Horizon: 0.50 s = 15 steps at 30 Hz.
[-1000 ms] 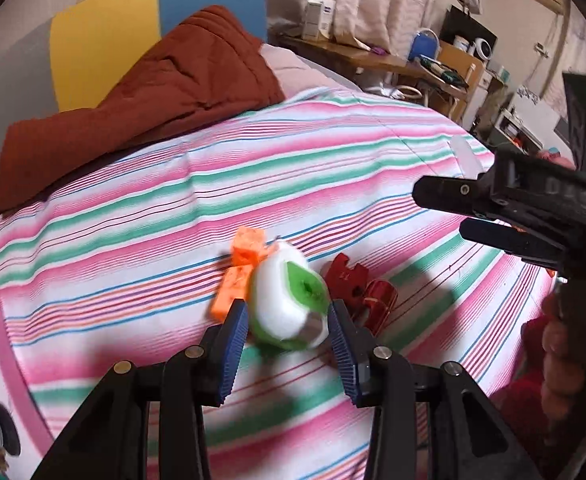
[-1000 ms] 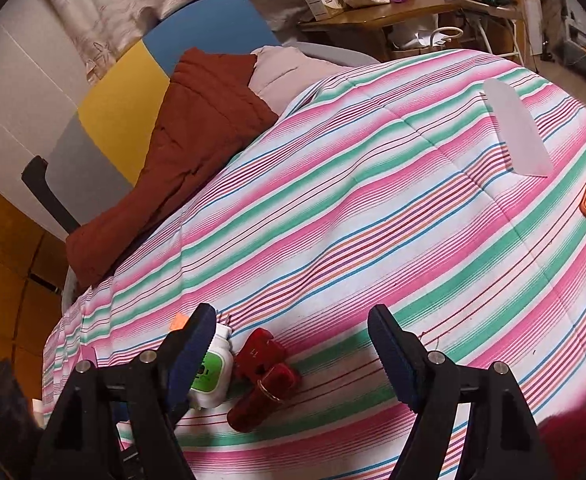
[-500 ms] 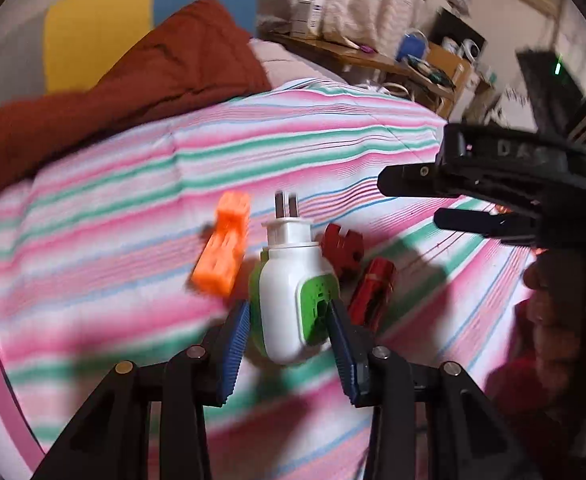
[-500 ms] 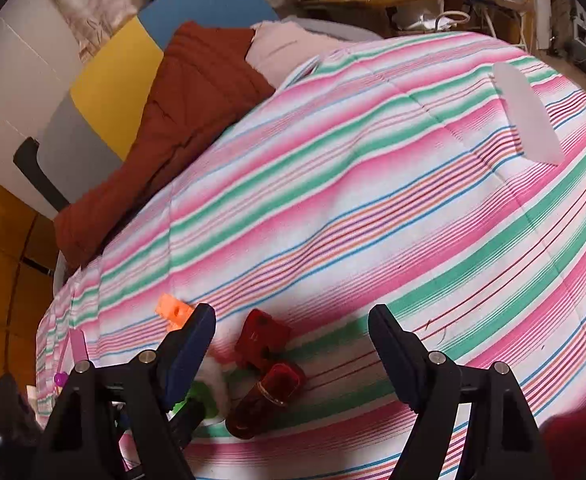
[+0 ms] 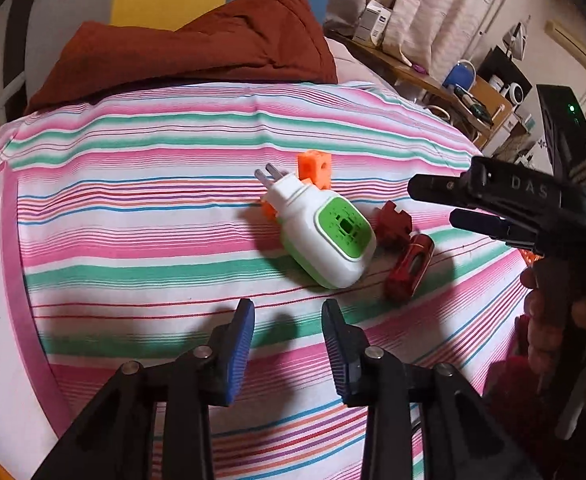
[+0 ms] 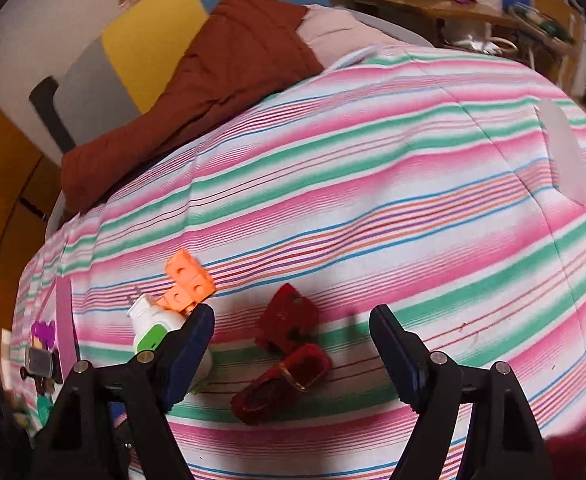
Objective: Organize rigid objects
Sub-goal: 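Bring the left tool fingers around the white plug with green face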
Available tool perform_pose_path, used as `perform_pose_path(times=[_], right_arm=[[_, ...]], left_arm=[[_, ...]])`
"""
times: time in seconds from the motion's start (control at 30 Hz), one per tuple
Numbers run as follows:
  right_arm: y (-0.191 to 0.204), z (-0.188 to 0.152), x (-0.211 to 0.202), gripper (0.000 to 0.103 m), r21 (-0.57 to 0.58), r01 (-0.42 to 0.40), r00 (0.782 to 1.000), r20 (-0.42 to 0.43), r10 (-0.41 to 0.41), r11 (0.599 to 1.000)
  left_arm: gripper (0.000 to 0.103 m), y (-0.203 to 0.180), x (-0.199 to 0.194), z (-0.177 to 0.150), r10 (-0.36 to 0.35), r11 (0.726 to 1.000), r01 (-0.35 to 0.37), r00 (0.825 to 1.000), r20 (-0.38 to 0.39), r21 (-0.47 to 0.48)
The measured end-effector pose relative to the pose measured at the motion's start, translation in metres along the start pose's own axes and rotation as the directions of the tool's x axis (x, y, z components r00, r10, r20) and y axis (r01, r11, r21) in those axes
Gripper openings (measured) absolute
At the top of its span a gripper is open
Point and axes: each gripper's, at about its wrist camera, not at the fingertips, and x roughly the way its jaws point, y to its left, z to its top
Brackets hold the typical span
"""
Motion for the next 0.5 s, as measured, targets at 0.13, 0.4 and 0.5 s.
perform_pose_path(times=[0.13,0.4,0.5], right_arm=[[-0.002,0.001,-0.008,0.081,0.005,0.02,0.999,0.041,-0.02,1.0],[-0.028,0.008,-0.019,0.081,0.143,-0.007,0.997,0.072,-0.004,0.99],[-0.028,0.008,-0.019,0.082,0.146,-0.011,0.997,0.071,0.001,0.989]], left_arm=[[0.044,0.002,-0.008,-0.001,0.005,1.0,-0.005,1.0,0.019,-0.01],[0.076,-0.011,-0.006,0.018,-0.019,1.0,0.019,1.0,0.014,-0.008],[0.076,-0.012,0.009,0.031,-0.054,0.992,0.051,0.998,-0.023,-0.113]])
